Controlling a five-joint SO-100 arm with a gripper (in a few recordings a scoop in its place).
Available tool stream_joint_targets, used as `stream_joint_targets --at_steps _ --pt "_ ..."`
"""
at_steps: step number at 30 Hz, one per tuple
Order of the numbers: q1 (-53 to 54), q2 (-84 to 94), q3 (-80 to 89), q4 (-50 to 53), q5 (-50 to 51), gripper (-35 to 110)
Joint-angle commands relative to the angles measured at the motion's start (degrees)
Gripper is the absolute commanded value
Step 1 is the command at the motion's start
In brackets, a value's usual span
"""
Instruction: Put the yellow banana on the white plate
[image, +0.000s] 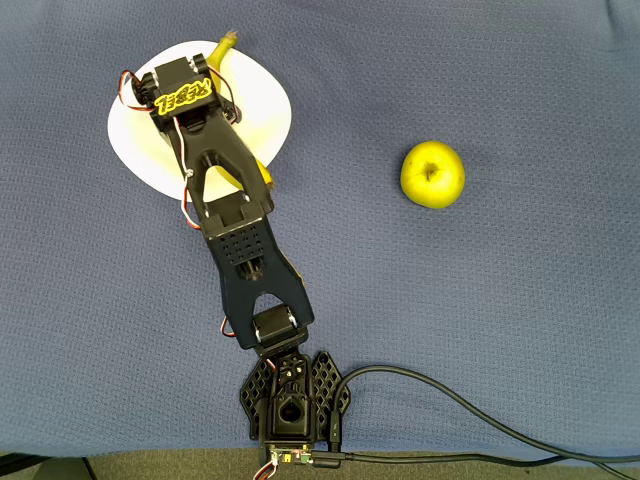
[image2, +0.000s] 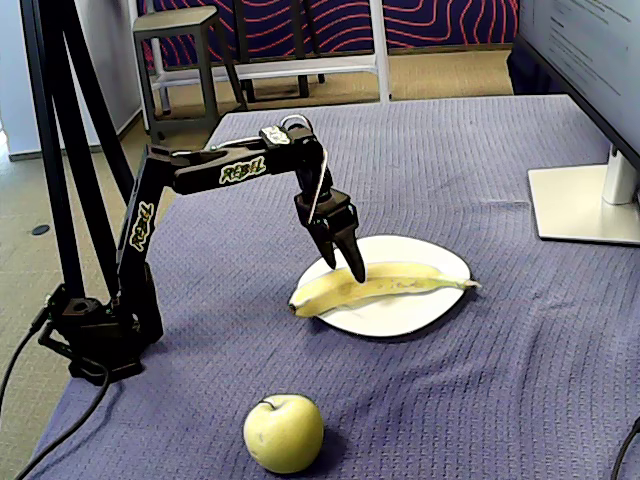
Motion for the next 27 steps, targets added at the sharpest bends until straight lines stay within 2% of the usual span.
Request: stream_joint_targets --at_steps 1,3,7,16,19,27 --pt "-0.53 2.64 -3.16 -0.79 -0.26 18" --pt "-0.7 3.78 -3.34 -0.79 -0.44 15" --pt "-1.32 6.5 -4.39 -0.88 -1.23 1" --pt "-1.23 15.56 0.26 -0.7 -5.8 0" --pt "-0.7 23.55 8.79 -5.62 -12.3 0" --pt "6.42 45.7 36.39 -21.18 -41.66 0"
